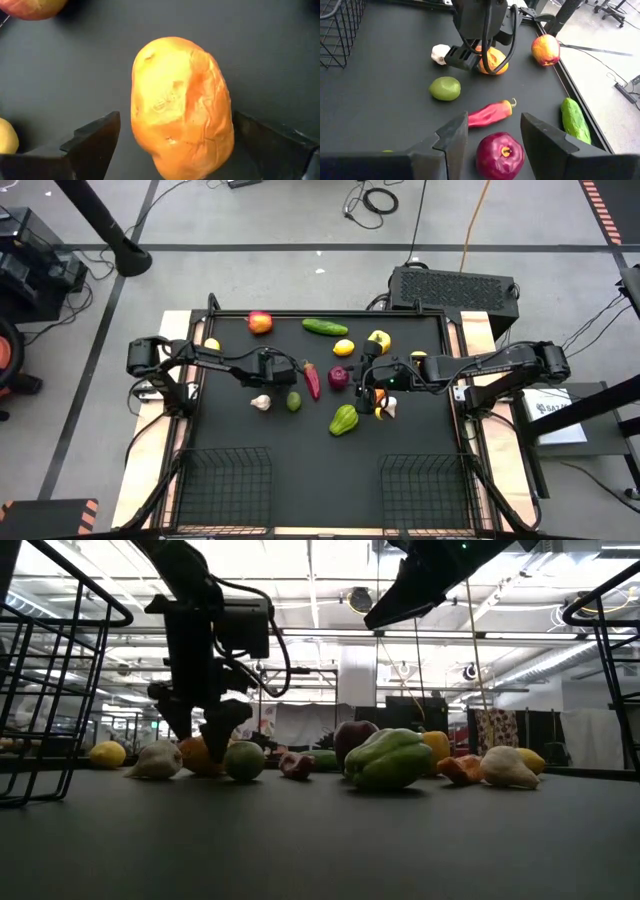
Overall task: Sort produce into baskets
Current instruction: Put the yellow mango in the right wire basket
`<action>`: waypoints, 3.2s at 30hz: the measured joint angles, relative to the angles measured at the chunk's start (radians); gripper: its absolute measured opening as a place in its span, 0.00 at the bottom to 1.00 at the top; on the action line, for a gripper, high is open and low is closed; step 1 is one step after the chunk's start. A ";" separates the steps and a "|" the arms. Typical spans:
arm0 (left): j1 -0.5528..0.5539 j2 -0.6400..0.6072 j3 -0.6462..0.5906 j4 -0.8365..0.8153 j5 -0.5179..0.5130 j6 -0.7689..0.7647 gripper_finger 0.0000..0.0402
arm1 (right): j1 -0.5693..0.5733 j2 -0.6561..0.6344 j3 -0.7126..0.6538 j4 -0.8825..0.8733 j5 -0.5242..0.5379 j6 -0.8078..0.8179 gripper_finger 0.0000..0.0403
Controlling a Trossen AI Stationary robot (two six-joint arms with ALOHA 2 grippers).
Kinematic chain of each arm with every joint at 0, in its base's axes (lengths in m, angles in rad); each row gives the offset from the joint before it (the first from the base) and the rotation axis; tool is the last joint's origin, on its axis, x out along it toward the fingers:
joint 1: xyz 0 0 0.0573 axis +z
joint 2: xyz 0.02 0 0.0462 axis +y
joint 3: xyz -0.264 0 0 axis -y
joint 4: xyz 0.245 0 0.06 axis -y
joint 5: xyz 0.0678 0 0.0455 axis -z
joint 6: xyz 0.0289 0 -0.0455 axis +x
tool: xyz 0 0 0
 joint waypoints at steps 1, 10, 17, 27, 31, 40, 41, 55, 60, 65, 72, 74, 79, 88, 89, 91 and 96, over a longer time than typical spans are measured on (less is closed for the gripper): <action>0.005 0.002 0.000 -0.001 0.003 0.002 0.98 | 0.000 0.000 0.000 0.000 0.000 -0.002 0.43; 0.061 0.000 -0.073 0.167 0.106 0.110 0.96 | 0.000 0.000 0.000 -0.005 0.000 -0.015 0.43; 0.064 -0.001 -0.081 0.191 0.113 0.159 0.82 | 0.000 0.000 0.000 -0.005 0.000 -0.016 0.43; 0.064 -0.043 -0.083 0.171 0.109 0.190 0.72 | 0.000 0.000 0.000 -0.004 0.001 -0.020 0.43; 0.063 -0.110 -0.082 0.172 0.111 0.229 0.72 | 0.000 0.000 0.000 -0.004 0.000 -0.020 0.43; 0.020 -0.404 -0.081 0.248 0.269 0.468 0.72 | 0.000 0.000 0.000 -0.002 0.000 -0.020 0.43; 0.015 -0.442 -0.081 0.270 0.292 0.514 0.72 | 0.000 0.000 0.000 -0.002 0.001 -0.020 0.43; -0.048 -0.774 -0.079 0.568 0.564 0.947 0.73 | 0.000 0.040 0.001 0.071 0.001 -0.039 0.43; -0.048 -0.786 -0.079 0.605 0.560 0.946 0.75 | 0.000 0.071 0.001 0.073 0.001 -0.059 0.43; -0.048 -0.784 -0.079 0.600 0.544 0.946 0.75 | 0.000 0.084 0.001 0.114 0.000 -0.072 0.43; -0.048 -0.785 -0.079 0.584 0.482 0.945 0.75 | 0.003 0.077 0.001 0.148 0.001 -0.093 0.43; -0.048 -0.785 -0.079 0.565 0.484 0.943 0.75 | 0.009 0.076 0.001 0.158 0.001 -0.114 0.43; -0.065 -0.778 -0.079 0.560 0.544 0.862 0.75 | 0.054 0.076 0.001 0.224 0.001 -0.260 0.43; -0.125 -0.686 -0.079 0.541 0.693 0.630 0.75 | 0.155 0.076 0.001 0.385 0.013 -0.575 0.52; -0.132 -0.669 -0.079 0.538 0.721 0.629 0.75 | 0.161 0.076 0.001 0.411 0.015 -0.600 0.55; -0.148 -0.634 -0.079 0.540 0.752 0.629 0.75 | 0.172 0.076 0.001 0.463 0.011 -0.653 0.62; -0.178 -0.553 -0.079 0.541 0.757 0.654 0.75 | 0.174 0.076 0.000 0.576 -0.109 -0.713 0.82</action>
